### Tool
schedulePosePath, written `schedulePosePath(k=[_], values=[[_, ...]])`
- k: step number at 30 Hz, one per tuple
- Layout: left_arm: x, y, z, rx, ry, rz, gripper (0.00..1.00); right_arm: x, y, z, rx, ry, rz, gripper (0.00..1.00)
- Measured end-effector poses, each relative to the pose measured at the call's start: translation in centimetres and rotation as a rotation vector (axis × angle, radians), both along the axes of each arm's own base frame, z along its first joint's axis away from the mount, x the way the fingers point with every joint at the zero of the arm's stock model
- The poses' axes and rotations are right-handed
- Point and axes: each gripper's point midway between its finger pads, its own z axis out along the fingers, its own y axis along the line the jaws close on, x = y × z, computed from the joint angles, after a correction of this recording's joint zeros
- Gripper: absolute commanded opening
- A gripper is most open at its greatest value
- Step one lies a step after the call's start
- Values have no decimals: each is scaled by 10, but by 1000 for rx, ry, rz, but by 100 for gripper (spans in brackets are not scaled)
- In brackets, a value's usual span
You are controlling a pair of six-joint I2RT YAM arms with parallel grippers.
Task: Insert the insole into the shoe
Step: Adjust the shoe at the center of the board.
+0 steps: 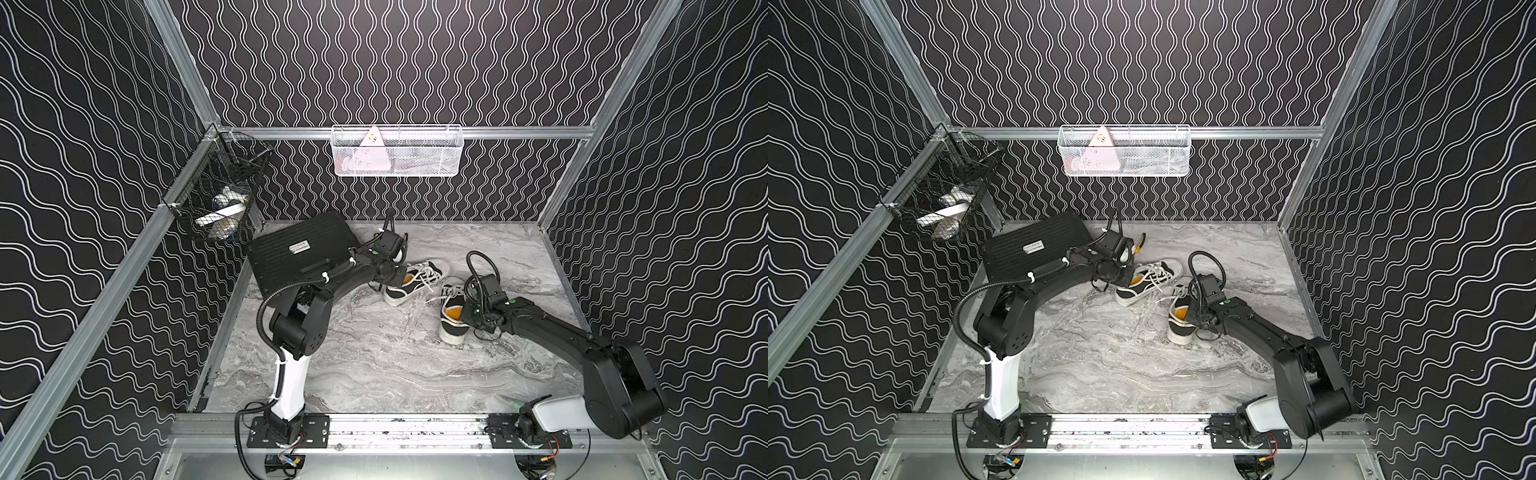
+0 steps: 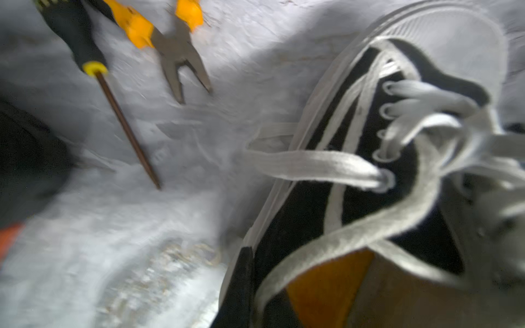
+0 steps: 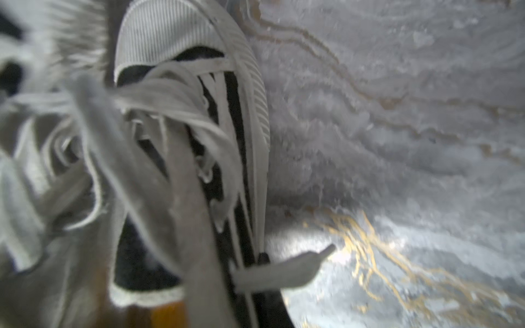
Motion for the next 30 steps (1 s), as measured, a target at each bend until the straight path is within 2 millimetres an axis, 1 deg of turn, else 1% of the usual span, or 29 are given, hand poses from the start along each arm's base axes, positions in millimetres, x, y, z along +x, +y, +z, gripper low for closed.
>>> schedulePosePath(k=[2,4,5,6,8,9,10,13,15,17,19,21,22,24,27,30], values=[[-13,-7,-3,-70,34,22,9,11,1,-4,5,-1,-15,0],[-29,-13,-8,-94,70,40,12,22,4,-7,14,-4,-22,0],[-36,-16,-11,-92,80,47,12,26,6,-8,21,-5,-22,0],[-41,-20,-11,-83,79,49,9,31,9,-10,27,-7,-23,0],[-44,-25,-9,-60,59,68,6,38,13,-11,38,-9,-21,0],[-43,-24,-8,-44,42,91,4,41,15,-11,42,-12,-20,0],[-43,-22,-8,-34,32,110,3,42,15,-11,44,-14,-19,0],[-38,0,-5,23,-18,224,1,40,14,-11,48,-19,-23,0],[-35,17,0,56,-57,307,1,37,12,-11,50,-17,-26,0],[-33,30,3,78,-85,381,3,36,10,-11,50,-17,-28,0],[-30,36,1,85,-97,438,4,37,12,-11,53,-16,-19,0],[-22,36,-7,86,-92,496,8,40,16,-11,56,-16,-6,0],[-19,34,-11,82,-87,515,12,42,18,-12,58,-18,-1,0],[-16,29,-19,74,-69,553,23,46,23,-13,63,-22,7,0],[-13,18,-17,35,-68,595,39,57,39,-13,71,-29,35,0],[-13,5,-16,-17,-47,607,46,72,57,-14,88,-40,61,0]])
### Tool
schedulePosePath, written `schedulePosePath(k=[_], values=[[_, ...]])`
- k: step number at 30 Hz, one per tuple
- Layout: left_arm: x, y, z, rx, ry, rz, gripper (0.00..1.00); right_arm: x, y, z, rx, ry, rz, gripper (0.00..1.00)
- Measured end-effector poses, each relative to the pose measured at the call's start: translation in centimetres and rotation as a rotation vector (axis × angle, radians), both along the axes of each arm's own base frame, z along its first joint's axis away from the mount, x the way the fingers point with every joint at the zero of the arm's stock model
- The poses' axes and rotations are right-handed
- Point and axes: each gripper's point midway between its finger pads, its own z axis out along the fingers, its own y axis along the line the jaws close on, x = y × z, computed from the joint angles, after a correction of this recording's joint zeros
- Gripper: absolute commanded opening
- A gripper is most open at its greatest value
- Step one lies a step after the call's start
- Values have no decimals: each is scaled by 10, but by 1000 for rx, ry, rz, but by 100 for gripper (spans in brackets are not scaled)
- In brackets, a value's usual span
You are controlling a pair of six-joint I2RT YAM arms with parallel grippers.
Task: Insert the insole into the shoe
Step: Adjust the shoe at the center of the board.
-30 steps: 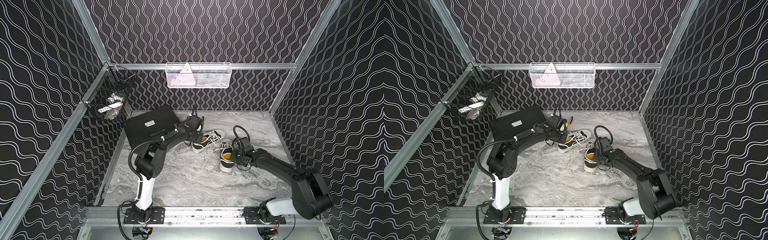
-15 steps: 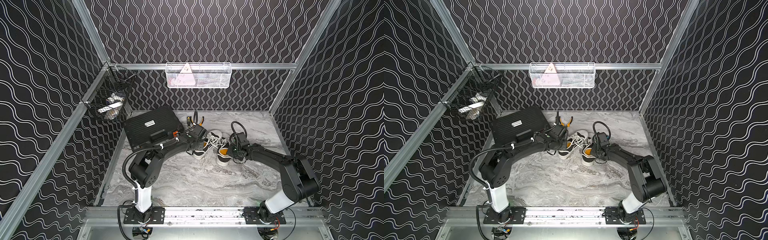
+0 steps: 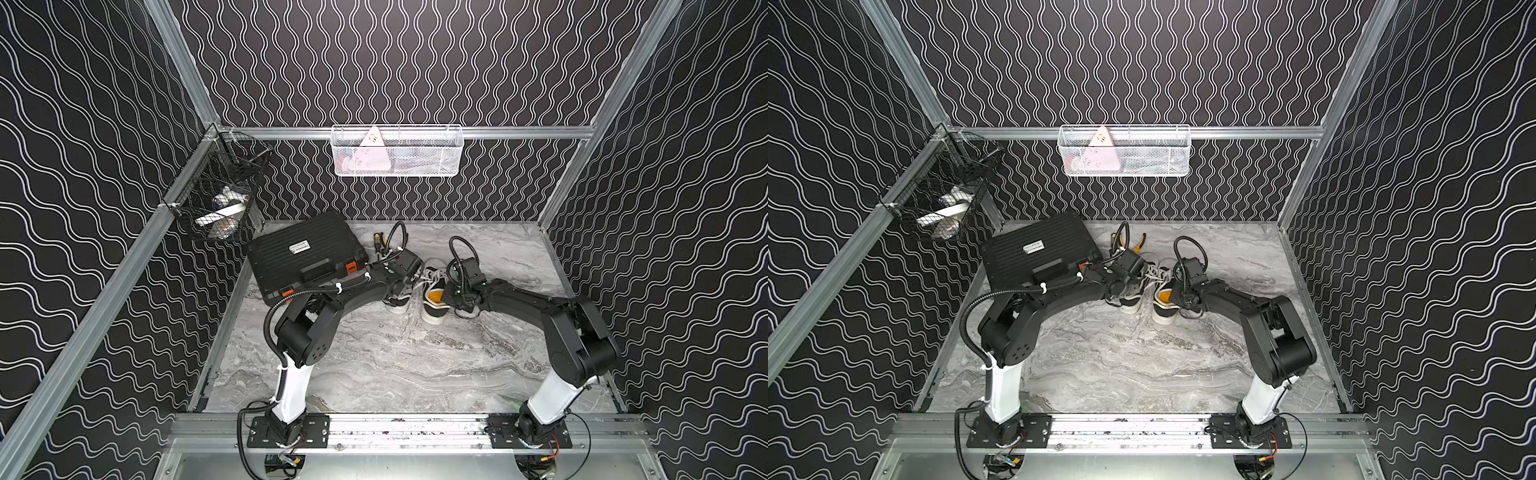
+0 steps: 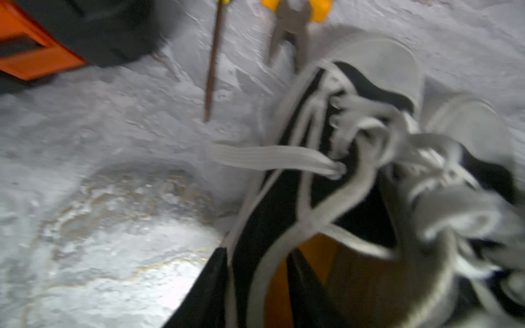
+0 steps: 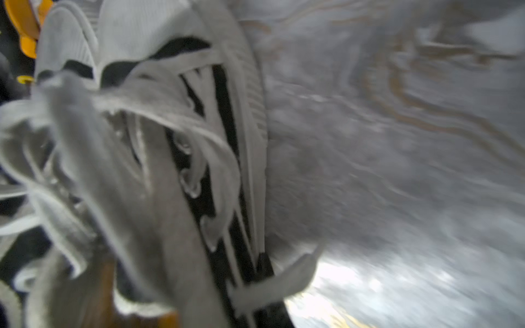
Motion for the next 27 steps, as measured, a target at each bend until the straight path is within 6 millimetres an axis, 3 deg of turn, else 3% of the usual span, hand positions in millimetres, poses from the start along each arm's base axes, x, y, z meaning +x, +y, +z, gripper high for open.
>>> schedulePosePath(k=[4,6,12,17,20,27], values=[[-6,-16,0,-89,17,-26,49,19,11,-1,-1,-14,21,1],[-11,-14,1,-130,32,-36,51,27,12,0,-10,-18,37,3],[-7,21,28,-211,10,-24,52,32,5,2,-45,-36,80,8],[-12,12,47,-214,-5,-154,53,33,3,1,-74,-50,125,14],[-13,17,56,-200,-18,-179,53,33,5,0,-81,-64,146,15],[-9,45,56,-168,-11,-165,53,31,14,-4,-65,-109,168,22]])
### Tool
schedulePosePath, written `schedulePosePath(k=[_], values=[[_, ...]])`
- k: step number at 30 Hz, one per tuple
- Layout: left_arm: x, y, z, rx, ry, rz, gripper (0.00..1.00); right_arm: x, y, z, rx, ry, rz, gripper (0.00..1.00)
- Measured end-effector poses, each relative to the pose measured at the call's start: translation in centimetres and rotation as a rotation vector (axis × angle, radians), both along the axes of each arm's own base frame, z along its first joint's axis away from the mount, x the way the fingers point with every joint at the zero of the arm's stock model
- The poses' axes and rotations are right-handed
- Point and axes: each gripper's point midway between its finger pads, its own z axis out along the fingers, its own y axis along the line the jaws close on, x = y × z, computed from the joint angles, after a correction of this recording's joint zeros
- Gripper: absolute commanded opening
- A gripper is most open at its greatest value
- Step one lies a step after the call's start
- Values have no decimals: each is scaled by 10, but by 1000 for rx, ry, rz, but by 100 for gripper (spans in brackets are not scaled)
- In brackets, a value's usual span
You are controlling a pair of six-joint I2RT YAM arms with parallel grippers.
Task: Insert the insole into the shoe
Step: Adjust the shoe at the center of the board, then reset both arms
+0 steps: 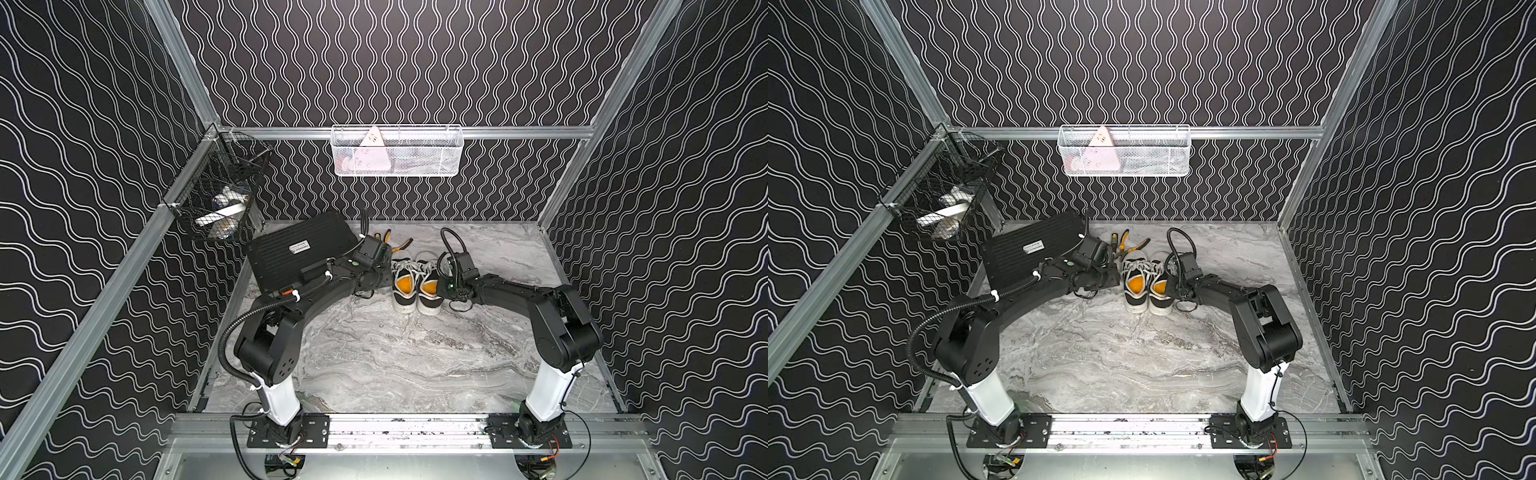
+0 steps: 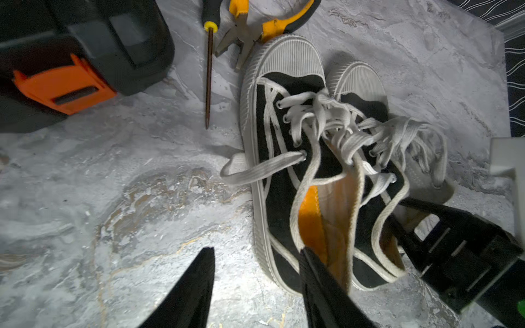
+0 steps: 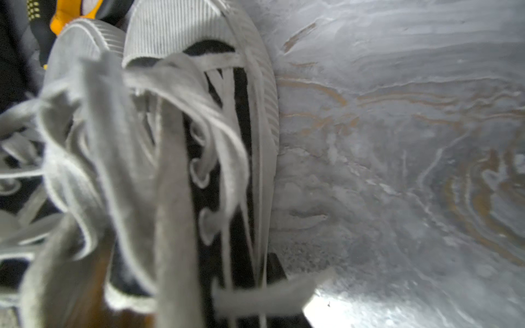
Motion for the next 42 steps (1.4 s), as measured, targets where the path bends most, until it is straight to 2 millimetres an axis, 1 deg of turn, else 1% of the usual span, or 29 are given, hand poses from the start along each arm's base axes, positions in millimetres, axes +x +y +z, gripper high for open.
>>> schedulePosePath(k=[3,5,6,7,8,9,10,11,13,14,15,16,18,19,20,22,23,24,25,27,30,31,32,34,36,38,39,41,42], values=[[3,9,9,12,-24,3,53,2,2,1,10,-12,8,25],[3,16,15,19,-39,8,55,2,4,3,14,-15,15,32],[4,20,17,25,-45,9,57,2,4,5,17,-19,20,38],[5,25,20,29,-49,17,62,1,4,9,19,-22,24,43],[5,31,22,34,-54,24,72,-1,4,15,19,-28,32,50],[6,36,25,42,-61,25,98,-5,3,24,27,-38,34,62],[7,41,26,48,-64,33,99,-8,2,33,33,-50,37,72],[8,46,28,56,-65,42,100,-12,0,46,42,-70,37,78],[11,57,32,86,-68,54,100,-15,-5,74,49,-132,34,86],[12,63,34,94,-70,70,100,-16,-9,87,51,-160,26,96],[13,71,36,104,-74,86,99,-16,-13,96,40,-184,19,100],[14,77,38,112,-75,102,99,-16,-19,104,31,-200,5,100],[11,95,44,143,-98,138,99,-16,-40,116,-4,-236,-42,100],[7,106,49,167,-118,159,99,-16,-54,120,-20,-251,-79,100],[2,117,54,198,-141,181,99,-17,-73,122,-42,-266,-130,100],[-6,134,61,237,-191,193,99,-21,-107,126,-92,-294,-226,100],[-10,145,62,257,-212,196,99,-24,-124,129,-133,-318,-275,100],[-14,155,60,280,-228,201,99,-27,-134,131,-159,-340,-304,100],[-21,168,53,316,-240,207,99,-31,-142,130,-185,-361,-316,100],[-39,190,32,384,-254,220,99,-35,-157,123,-246,-380,-331,100],[-71,224,-22,495,-195,248,98,-38,-182,110,-340,-385,-364,100],[-76,231,-34,527,-175,256,98,-37,-187,107,-354,-388,-375,100],[-76,233,-41,552,-171,252,99,-38,-194,104,-368,-391,-386,100],[-66,237,-49,581,-211,263,98,-38,-210,99,-374,-397,-422,100],[-58,240,-63,602,-246,269,100,-40,-236,90,-384,-387,-477,99],[-57,239,-76,604,-259,247,99,-42,-257,78,-385,-372,-523,100],[-54,237,-77,596,-286,237,100,-45,-267,70,-383,-364,-544,100],[-45,233,-77,569,-372,232,100,-50,-278,53,-379,-357,-566,100],[-45,231,-82,559,-396,213,100,-51,-276,43,-367,-351,-552,100]])
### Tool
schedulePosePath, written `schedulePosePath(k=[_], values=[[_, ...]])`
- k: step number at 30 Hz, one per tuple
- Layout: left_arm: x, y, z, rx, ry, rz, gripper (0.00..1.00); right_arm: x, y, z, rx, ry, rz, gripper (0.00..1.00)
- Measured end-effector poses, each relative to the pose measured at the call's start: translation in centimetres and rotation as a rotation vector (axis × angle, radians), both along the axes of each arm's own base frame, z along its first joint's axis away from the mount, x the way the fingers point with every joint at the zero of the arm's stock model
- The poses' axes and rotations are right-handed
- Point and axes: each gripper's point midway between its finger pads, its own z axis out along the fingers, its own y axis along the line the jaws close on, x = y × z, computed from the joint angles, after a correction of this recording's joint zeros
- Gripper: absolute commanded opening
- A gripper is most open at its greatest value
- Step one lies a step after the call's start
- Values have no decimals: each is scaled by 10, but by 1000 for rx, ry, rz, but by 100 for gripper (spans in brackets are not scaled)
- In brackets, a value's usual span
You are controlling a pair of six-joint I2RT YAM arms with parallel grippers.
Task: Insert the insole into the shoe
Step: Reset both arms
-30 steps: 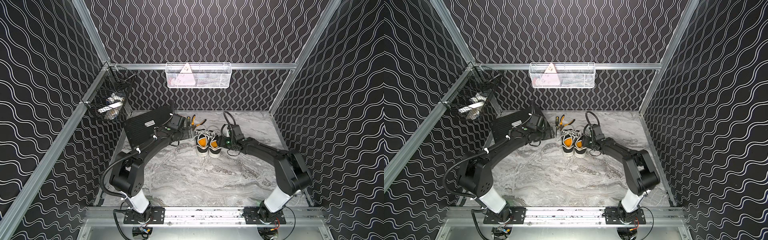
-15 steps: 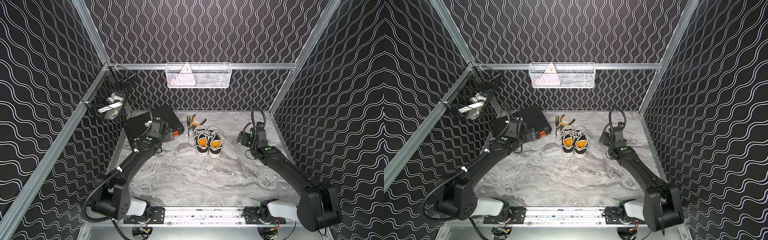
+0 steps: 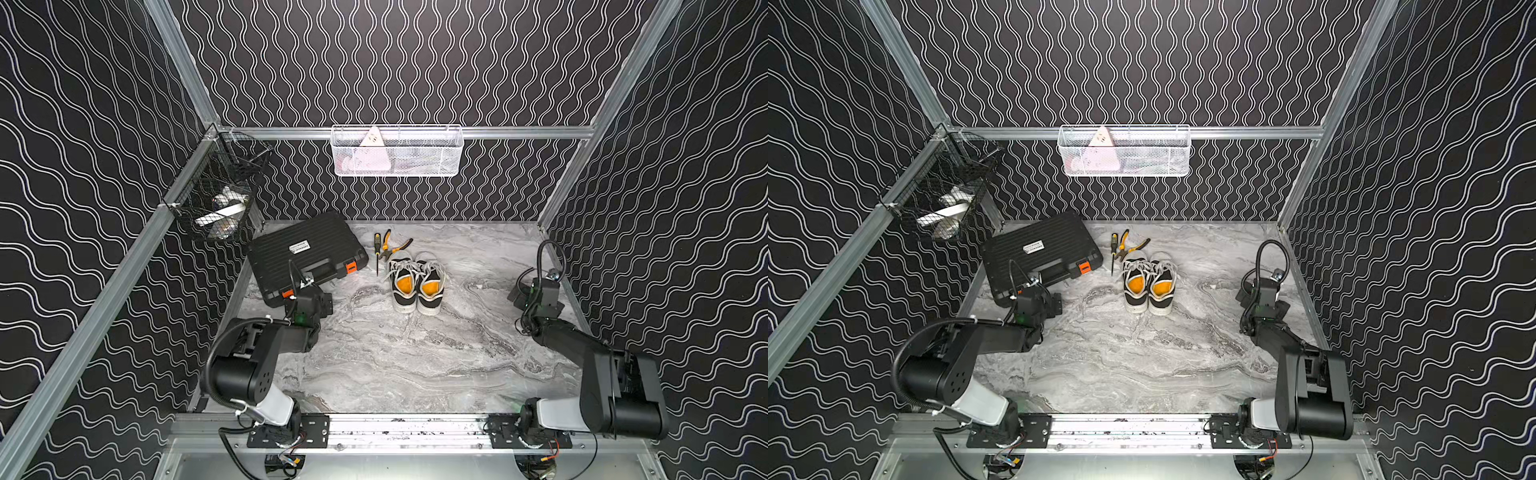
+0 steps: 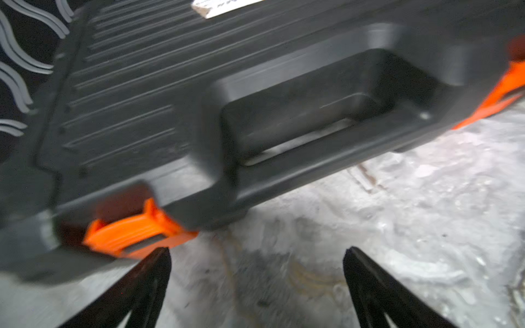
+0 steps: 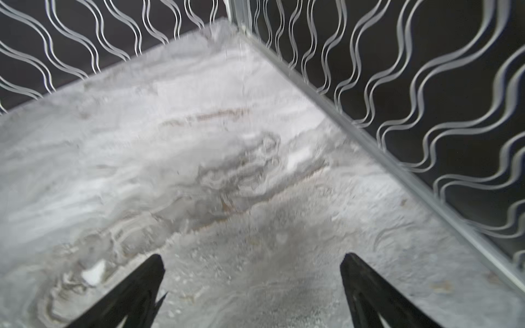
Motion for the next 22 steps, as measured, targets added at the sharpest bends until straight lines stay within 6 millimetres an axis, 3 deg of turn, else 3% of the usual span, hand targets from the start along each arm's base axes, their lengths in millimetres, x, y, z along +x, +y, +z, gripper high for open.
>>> schedulePosePath(k=[3,6,10,13,17,22], values=[[-4,-7,-13,-6,6,-52,100,8,9,-20,41,-4,55,100],[10,-11,10,-8,-107,-72,100,16,15,-24,44,-45,100,100],[13,-16,19,-5,-147,-95,100,35,40,-20,22,-99,226,100],[16,-17,24,-6,-170,-98,100,23,53,-41,20,-73,279,100],[16,-18,25,-6,-175,-100,100,30,49,-23,-15,-152,259,100],[17,-19,25,-11,-177,-108,100,32,48,-18,-27,-172,254,100]])
